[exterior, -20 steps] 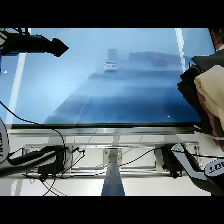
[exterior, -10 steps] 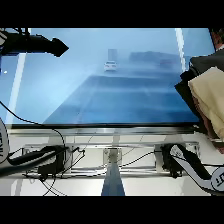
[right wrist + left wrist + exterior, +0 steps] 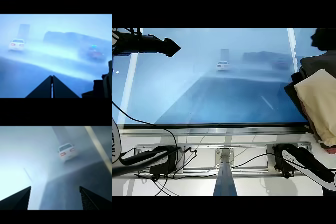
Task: Fold the clothes and pants, and hang the long-sleeved shirts on hangers.
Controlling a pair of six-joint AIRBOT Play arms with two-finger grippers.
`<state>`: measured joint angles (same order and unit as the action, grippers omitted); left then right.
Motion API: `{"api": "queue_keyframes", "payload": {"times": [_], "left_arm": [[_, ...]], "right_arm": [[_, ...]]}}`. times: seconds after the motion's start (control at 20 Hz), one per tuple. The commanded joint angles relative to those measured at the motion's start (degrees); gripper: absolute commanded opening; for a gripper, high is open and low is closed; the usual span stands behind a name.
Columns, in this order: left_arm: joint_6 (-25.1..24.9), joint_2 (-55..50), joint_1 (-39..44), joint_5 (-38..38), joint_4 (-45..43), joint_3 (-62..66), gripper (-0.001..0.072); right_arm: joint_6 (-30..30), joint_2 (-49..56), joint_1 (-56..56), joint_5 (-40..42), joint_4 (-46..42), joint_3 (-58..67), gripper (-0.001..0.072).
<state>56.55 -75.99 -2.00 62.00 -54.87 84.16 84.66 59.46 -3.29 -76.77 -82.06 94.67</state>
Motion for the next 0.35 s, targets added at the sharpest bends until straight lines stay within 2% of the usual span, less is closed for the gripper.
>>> {"api": "queue_keyframes", "payload": {"times": [0.0,0.3], "left_arm": [[0.00,0.04,-0.02,0.00,-0.02,0.04,0.0691],[0.00,0.04,-0.02,0.00,0.00,0.04,0.0691]], "right_arm": [[-3.21,2.16,-9.07,1.25,-4.13,0.02,0.0017],[-3.21,7.58,-18.47,5.70,-5.29,0.02,0.0017]]}}
